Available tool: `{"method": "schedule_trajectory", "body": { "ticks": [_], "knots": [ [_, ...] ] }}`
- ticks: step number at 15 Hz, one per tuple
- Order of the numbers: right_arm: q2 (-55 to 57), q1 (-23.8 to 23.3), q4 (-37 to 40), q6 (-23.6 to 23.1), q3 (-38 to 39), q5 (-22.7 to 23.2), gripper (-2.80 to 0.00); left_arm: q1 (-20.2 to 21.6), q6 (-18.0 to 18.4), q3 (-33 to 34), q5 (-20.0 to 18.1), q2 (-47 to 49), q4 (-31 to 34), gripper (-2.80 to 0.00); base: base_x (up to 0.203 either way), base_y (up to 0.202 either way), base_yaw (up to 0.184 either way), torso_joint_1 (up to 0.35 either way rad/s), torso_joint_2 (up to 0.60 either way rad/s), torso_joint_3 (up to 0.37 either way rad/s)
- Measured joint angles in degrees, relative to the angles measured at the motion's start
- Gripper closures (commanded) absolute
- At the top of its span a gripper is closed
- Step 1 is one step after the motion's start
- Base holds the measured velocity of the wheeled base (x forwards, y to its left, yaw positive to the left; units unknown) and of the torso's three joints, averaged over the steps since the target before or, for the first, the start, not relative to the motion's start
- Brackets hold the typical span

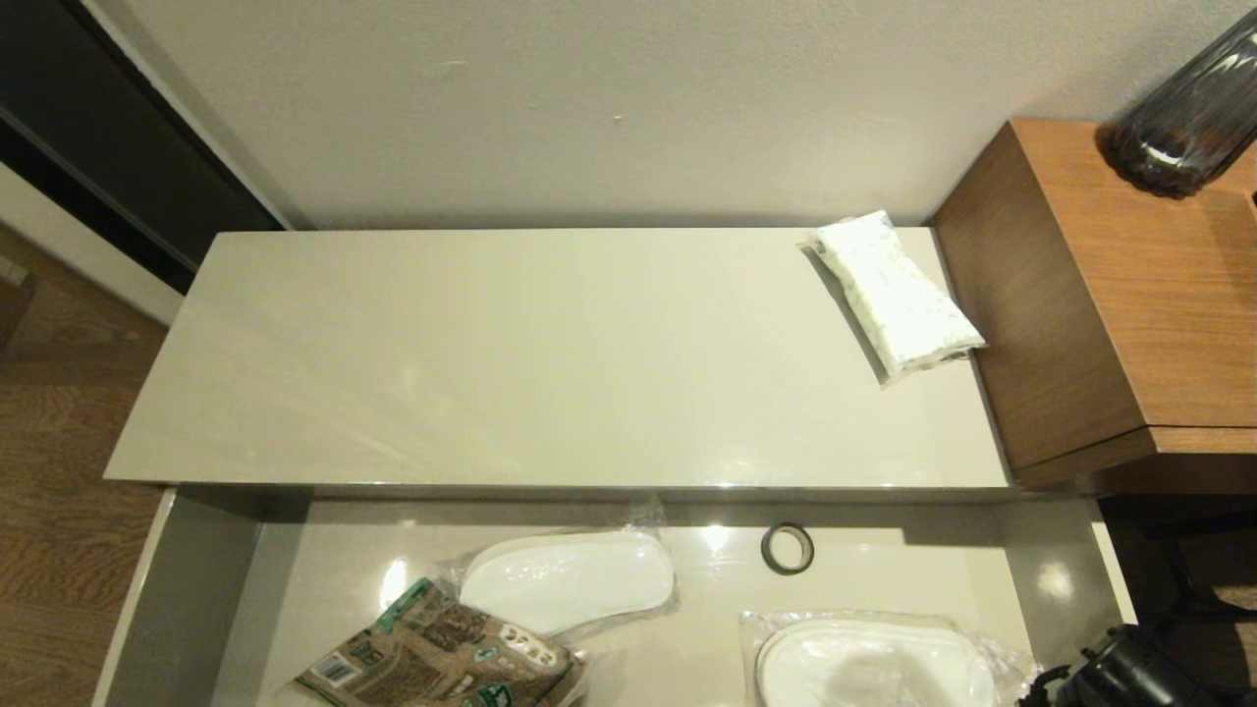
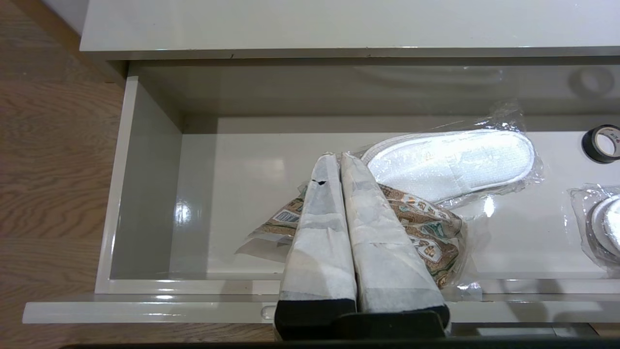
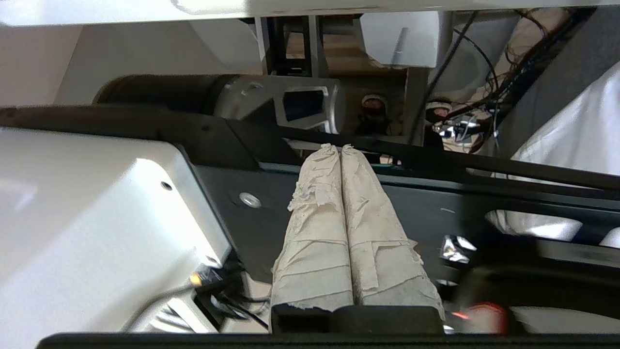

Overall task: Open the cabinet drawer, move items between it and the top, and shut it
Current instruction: Close the drawer

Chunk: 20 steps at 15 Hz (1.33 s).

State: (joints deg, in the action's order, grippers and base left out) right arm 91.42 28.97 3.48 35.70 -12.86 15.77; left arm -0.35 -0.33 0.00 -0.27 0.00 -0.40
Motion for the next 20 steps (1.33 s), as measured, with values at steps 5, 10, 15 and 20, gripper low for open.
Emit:
{"method": "schedule_trajectory", "body": {
  "ticks": [5, 10, 15, 20],
  "knots": [
    [2.54, 5.79, -3.58, 5.75, 2.38, -2.59, 0.00, 0.02, 0.00, 0.00, 0.00, 0.00, -0.01, 0.00, 0.000, 0.000, 0.000, 0.000, 0.00, 0.000],
    [2.52, 7.05, -6.78, 6.39, 5.89, -6.04, 0.00, 0.02, 0.03, -0.02, 0.00, 0.00, -0.01, 0.00, 0.000, 0.000, 0.000, 0.000, 0.00, 0.000],
    [2.61, 9.21, -9.45, 10.10, 6.52, -7.50, 0.00, 0.02, 0.00, -0.02, 0.04, 0.00, -0.01, 0.00, 0.000, 0.000, 0.000, 0.000, 0.00, 0.000],
    [8.92, 14.56, -11.48, 10.99, 6.78, -10.24, 0.00, 0.02, 0.03, -0.02, 0.00, 0.00, -0.01, 0.00, 0.000, 0.000, 0.000, 0.000, 0.00, 0.000]
  ]
}}
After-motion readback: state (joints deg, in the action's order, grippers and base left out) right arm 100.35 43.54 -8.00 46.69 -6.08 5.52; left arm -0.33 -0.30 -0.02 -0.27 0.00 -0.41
